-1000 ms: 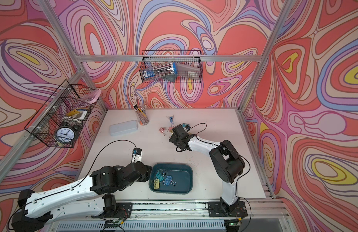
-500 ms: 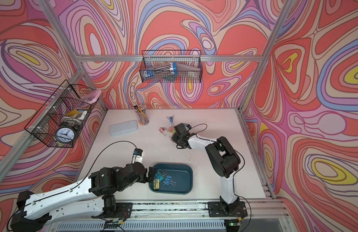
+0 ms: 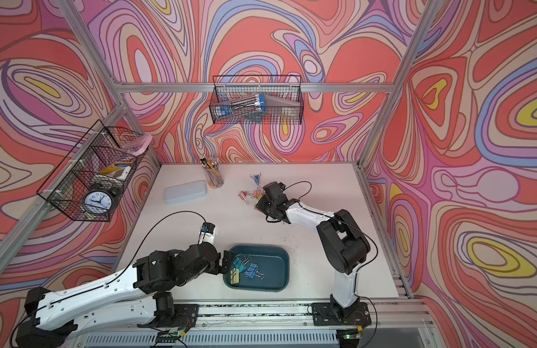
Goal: Put the binder clips in the storage box
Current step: Pick up the binder clip at the center of the board, then place the binder clip in the storage box.
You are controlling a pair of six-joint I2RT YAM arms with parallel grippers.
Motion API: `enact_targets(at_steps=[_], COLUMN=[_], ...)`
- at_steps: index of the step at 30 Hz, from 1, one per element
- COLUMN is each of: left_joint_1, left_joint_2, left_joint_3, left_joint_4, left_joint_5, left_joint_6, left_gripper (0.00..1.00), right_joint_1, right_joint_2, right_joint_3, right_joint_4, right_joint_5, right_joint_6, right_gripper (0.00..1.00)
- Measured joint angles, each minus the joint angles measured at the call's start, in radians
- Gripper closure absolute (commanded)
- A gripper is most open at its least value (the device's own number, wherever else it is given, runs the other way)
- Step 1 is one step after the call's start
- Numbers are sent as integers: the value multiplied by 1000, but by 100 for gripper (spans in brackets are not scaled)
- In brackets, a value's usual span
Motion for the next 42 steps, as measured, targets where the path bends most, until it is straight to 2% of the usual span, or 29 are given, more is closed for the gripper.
enact_targets(at_steps=[7,13,17,21,26,31,38,42], left_joint_1=[114,199,229,242,257,261,277,333], left_joint_2=[2,24,25,24,17,17,38,85], left_joint_3=[0,-20,-40,-48,-52,-53,-53,-49], left_joint_4=[27,73,91,98,102,105,126,143], left_joint_5=[13,57,85,99,110,122,138,161], left_joint_6=[62,103,119,123,123,123,132,153], left_gripper=[1,1,1,1,1,1,1,4], right_joint_1=[77,293,465,603,694,723,732,738], right_joint_2=[-296,-539,-625,-622,-542,-422,-328,-309], right_joint_3=[-50,-137,-196,-220,-214,-213,-226,-235], right_joint_4=[-75,-248,-378,-468,-530,-542,-459,-446], right_joint_5=[-8,53,106,138,167,177,171,172], right_joint_6=[-36,12,110,211,277,291,299,306], right_gripper=[100,100,100,100,100,100,100,90])
